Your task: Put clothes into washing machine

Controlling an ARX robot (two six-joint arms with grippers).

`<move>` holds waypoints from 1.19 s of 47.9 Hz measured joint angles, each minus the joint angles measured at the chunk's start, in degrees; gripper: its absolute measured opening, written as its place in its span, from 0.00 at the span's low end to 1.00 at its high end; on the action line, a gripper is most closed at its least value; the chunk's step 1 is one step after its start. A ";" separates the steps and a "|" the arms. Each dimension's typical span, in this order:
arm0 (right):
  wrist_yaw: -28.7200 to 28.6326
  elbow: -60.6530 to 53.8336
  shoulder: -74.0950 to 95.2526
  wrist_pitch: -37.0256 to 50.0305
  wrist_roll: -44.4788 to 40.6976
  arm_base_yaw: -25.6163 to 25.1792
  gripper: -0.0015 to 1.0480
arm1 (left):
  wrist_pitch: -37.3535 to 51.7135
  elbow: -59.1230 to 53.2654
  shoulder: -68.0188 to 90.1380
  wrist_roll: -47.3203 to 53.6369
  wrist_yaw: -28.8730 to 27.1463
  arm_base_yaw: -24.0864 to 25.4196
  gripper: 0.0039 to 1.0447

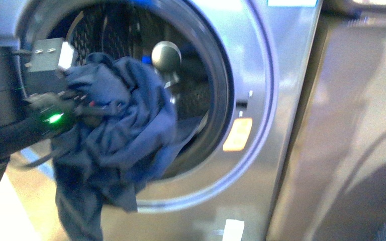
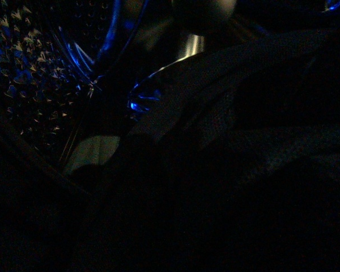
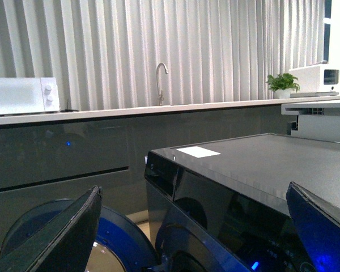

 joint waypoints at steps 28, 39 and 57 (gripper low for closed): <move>0.00 0.00 0.00 0.00 0.00 0.00 0.93 | -14.97 32.98 17.66 1.05 -6.45 -2.08 0.12; 31.58 -4.52 -3.08 -5.20 -20.57 -1.20 0.93 | -19.87 44.46 24.26 1.33 -7.72 -2.01 0.12; 35.52 -32.26 -12.52 0.07 -21.22 -13.20 0.93 | -20.35 48.41 27.43 1.97 -8.57 -1.36 0.12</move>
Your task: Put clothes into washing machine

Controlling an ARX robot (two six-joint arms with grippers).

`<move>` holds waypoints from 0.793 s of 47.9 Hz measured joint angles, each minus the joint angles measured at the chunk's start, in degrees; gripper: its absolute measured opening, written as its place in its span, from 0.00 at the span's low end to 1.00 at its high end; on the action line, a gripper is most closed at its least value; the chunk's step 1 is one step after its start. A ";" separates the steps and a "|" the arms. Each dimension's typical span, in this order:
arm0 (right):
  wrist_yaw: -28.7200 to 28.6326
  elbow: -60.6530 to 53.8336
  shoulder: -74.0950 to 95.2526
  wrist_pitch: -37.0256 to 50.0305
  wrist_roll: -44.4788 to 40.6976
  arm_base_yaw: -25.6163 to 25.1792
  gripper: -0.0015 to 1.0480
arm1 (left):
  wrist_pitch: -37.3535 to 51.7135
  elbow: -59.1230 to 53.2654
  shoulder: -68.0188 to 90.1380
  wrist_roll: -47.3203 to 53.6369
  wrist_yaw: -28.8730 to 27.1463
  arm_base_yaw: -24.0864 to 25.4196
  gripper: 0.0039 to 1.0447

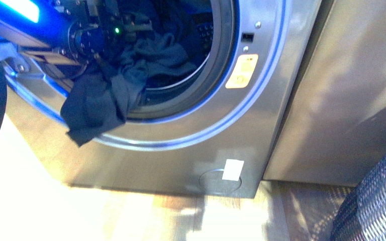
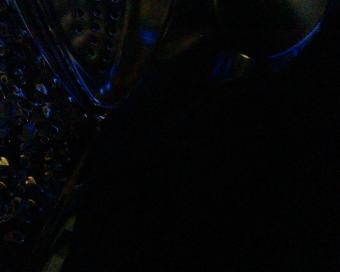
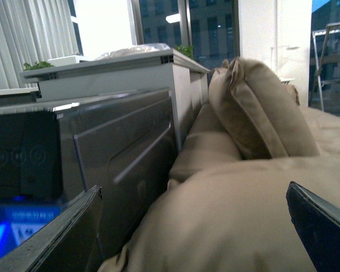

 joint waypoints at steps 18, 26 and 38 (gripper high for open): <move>9.25 -33.35 -17.27 -3.19 -9.57 3.06 0.45 | -4.59 8.44 5.40 0.68 -3.28 -0.94 0.12; 11.34 -40.48 -22.25 -0.81 -10.38 5.11 0.18 | -11.47 18.86 10.78 1.68 -5.40 -1.68 0.12; 17.00 -47.87 -28.33 0.17 -10.78 9.55 0.02 | -24.22 40.59 22.25 1.38 -6.80 -2.32 0.12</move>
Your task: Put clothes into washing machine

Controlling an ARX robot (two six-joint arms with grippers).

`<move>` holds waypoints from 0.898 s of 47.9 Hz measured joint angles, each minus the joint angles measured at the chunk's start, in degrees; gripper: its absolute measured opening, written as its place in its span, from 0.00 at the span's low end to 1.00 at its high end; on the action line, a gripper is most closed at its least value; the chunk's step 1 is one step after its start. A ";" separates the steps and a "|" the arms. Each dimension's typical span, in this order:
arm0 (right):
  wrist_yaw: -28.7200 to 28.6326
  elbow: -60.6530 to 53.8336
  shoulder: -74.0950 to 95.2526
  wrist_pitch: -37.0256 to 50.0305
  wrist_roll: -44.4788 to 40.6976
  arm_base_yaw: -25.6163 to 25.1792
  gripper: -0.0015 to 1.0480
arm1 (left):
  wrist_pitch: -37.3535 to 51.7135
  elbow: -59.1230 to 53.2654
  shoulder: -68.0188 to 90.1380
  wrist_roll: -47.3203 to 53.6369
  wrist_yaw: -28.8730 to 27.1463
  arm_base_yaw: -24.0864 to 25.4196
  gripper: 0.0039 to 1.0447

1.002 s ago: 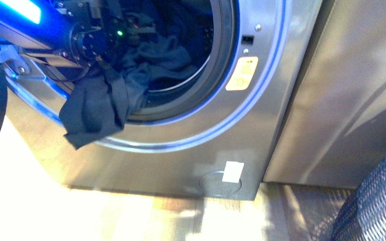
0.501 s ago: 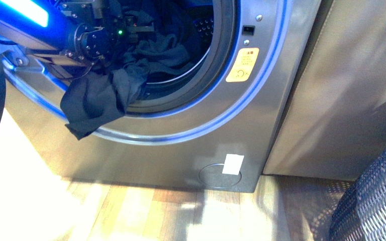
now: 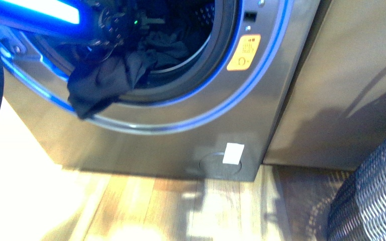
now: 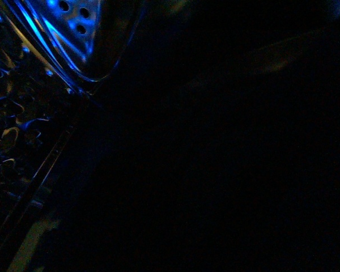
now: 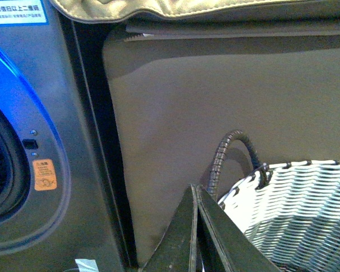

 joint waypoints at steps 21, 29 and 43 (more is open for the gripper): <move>0.76 -7.85 -11.74 -3.58 -0.02 2.21 0.02 | -5.88 13.88 5.38 -1.60 -2.19 -0.37 0.23; 0.76 -9.35 -16.13 -6.45 0.00 2.21 0.02 | -2.38 7.02 2.93 -2.91 -0.96 -0.37 0.61; 0.76 -12.13 -21.90 -8.96 -0.04 2.21 0.02 | 19.54 -39.65 -22.86 -4.26 1.33 -0.31 0.94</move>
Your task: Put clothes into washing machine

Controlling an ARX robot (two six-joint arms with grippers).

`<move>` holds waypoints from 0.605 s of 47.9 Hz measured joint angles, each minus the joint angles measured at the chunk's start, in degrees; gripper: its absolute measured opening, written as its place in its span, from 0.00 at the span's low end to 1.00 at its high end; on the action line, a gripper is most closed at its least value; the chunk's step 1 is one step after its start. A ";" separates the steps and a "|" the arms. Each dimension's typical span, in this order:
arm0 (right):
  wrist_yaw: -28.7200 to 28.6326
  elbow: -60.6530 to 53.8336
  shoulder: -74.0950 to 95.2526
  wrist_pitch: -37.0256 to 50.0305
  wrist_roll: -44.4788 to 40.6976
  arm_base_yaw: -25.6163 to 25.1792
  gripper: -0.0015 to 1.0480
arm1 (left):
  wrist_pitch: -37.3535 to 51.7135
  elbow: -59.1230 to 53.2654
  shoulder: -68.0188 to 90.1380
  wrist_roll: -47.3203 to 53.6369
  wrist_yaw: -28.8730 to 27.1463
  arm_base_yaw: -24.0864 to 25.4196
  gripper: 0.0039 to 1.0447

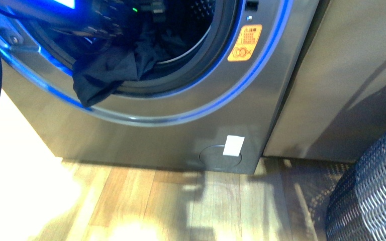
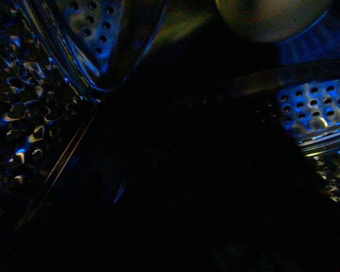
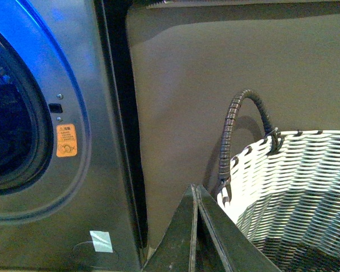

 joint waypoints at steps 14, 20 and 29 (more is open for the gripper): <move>0.00 0.00 -4.83 -4.70 0.00 0.00 0.02 | 8.76 -27.15 -14.95 -2.12 2.05 0.04 0.94; 0.00 0.00 -6.82 -6.67 0.00 0.00 0.02 | 12.31 -37.92 -20.48 -2.62 2.84 -0.35 0.94; 0.00 0.04 -14.97 -16.74 0.00 0.00 0.02 | 15.02 -48.35 -29.99 -2.43 3.74 -2.34 0.94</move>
